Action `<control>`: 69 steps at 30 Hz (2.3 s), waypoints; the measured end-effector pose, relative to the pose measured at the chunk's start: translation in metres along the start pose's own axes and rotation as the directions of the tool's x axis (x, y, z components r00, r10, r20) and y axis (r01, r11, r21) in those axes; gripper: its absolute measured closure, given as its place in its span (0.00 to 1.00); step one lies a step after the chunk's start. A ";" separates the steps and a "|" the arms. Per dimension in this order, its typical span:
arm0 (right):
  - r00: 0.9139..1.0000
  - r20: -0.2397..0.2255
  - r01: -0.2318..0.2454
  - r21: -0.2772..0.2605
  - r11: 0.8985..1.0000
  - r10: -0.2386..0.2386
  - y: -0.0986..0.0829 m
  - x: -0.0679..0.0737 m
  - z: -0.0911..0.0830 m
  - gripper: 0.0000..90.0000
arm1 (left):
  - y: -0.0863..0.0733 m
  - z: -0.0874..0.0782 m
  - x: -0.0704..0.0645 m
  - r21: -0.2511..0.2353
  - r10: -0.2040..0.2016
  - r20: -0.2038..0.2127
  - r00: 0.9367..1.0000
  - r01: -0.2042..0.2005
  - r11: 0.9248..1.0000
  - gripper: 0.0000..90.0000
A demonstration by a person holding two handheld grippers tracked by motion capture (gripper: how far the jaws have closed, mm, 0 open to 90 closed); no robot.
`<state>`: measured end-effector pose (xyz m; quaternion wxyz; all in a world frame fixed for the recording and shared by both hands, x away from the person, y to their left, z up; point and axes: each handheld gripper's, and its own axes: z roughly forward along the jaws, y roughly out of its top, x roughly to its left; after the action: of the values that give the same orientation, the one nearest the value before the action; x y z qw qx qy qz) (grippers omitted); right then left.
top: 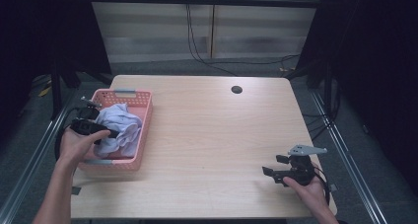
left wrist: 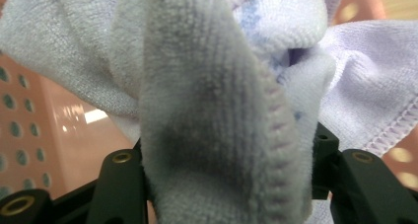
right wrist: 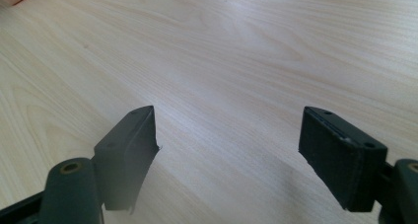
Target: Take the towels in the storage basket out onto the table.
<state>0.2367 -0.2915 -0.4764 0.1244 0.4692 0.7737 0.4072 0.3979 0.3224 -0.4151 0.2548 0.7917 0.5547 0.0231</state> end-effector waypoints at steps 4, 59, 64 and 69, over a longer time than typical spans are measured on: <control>1.000 -0.003 -0.004 0.001 1.000 0.004 0.000 0.000 0.000 0.24 | -0.002 -0.018 0.001 -0.063 0.001 0.033 0.999 0.001 0.998 0.50; 1.000 -0.015 -0.003 0.002 1.000 0.003 0.001 -0.001 0.000 0.24 | -0.002 -0.096 -0.076 -0.373 0.188 0.117 0.975 -0.133 0.918 0.48; 1.000 -0.017 -0.002 0.002 1.000 0.002 0.002 -0.001 0.000 0.23 | 0.002 -0.084 -0.093 -0.379 0.199 0.145 0.969 -0.131 0.916 0.47; 1.000 -0.019 0.006 -0.002 1.000 -0.006 0.002 0.000 0.000 0.23 | 0.001 -0.062 -0.117 -0.354 0.233 0.181 0.955 -0.158 0.922 0.47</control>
<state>0.2379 -0.2907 -0.4748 0.1187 0.4627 0.7760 0.4118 0.3344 0.2417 -0.3316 0.4421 0.7860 0.4287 0.0550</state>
